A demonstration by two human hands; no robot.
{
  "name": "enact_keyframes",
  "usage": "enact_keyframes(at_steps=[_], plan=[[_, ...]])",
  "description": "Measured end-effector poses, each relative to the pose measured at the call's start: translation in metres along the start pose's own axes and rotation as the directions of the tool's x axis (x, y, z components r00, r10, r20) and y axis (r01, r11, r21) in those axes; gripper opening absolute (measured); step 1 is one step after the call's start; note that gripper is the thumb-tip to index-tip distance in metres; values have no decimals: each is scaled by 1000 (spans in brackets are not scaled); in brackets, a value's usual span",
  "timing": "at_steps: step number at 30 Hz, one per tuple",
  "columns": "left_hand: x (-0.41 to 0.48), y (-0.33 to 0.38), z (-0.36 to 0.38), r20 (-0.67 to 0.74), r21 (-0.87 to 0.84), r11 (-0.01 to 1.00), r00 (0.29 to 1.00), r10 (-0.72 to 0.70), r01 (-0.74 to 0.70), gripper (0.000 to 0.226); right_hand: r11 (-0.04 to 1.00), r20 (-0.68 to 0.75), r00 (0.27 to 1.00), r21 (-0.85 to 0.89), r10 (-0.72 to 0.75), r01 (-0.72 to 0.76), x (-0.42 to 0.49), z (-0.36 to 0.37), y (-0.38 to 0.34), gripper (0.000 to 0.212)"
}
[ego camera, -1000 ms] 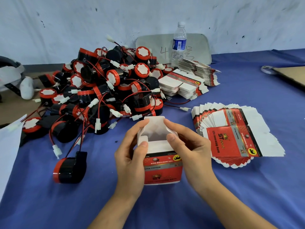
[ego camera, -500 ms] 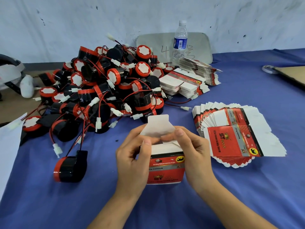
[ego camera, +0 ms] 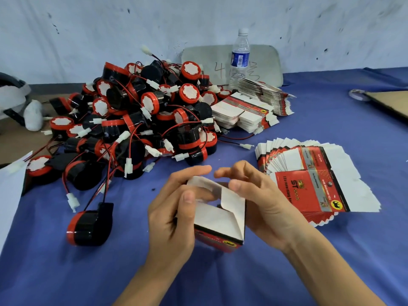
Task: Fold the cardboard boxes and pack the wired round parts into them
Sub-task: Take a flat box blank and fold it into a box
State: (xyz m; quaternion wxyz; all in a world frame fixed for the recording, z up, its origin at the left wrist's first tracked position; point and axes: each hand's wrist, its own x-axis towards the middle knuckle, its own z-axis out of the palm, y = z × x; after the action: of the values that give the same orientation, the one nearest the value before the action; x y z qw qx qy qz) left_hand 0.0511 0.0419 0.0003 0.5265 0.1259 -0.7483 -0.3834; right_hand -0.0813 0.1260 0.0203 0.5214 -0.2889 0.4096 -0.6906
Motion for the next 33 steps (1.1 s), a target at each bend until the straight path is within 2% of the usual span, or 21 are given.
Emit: enact_keyframes(at_steps=[1, 4, 5, 8, 10, 14, 17, 19, 20, 21, 22, 24, 26, 27, 30, 33], plan=[[0, 1, 0, 23, -34, 999, 1000, -8, 8, 36, 999, 37, 998, -18, 51, -50, 0, -2, -2, 32], [1, 1, 1, 127, -136, 989, 991, -43, 61, 38, 972, 186, 958, -130, 216, -194, -4, -8, -7, 62], [1, 1, 1, 173, -166, 983, 984, -53, 82, 40, 963, 233, 940, -163, 249, -215, -5, -8, -7, 65], [1, 0, -1, 303, -237, 958, 949, -88, 164, 38, 950, 272, 922, -226, 275, -216, -6, -7, -8, 48], [0, 0, -1, 338, -259, 950, 938, -77, 172, 36, 953, 257, 931, -226, 258, -202, -5, -8, -7, 51], [-2, -2, 0, 291, -213, 961, 951, -107, 173, 36, 949, 240, 941, -265, 237, -171, -2, -6, -4, 61], [-3, -6, -1, 207, -115, 980, 968, -138, 164, 33, 962, 223, 953, -225, 207, -156, -1, -5, -3, 67], [-3, -8, 1, 103, -80, 981, 980, -170, 178, 46, 982, 211, 968, -162, 133, -100, -1, -5, -5, 67], [-2, -7, 3, 56, -121, 960, 967, -249, 254, 59, 992, 202, 975, -106, 88, -68, -1, -5, -6, 65], [-1, -5, 5, 30, -202, 900, 921, -388, 386, 70, 999, 187, 981, -33, 42, -37, 0, -5, -7, 63], [-1, -4, 8, 37, -311, 796, 843, -536, 520, 76, 999, 161, 987, 41, -1, -6, 1, -5, -7, 59], [-1, 0, 14, 160, -472, 549, 680, -716, 690, 80, 986, 95, 994, 158, -62, 47, 2, -6, -6, 54], [-1, 0, 20, 284, -524, 401, 598, -750, 752, 84, 962, 62, 992, 256, -113, 94, 2, -5, -4, 52], [-3, -1, 23, 333, -543, 356, 584, -740, 761, 76, 948, 61, 988, 296, -142, 117, 2, -4, -3, 54], [-4, 0, 26, 476, -568, 220, 534, -699, 793, 49, 936, 53, 983, 318, -178, 152, 2, -4, 0, 80], [-4, -9, 23, 505, -626, 109, 508, -698, 772, 34, 936, 7, 986, 314, -168, 158, 3, -8, -1, 96]])
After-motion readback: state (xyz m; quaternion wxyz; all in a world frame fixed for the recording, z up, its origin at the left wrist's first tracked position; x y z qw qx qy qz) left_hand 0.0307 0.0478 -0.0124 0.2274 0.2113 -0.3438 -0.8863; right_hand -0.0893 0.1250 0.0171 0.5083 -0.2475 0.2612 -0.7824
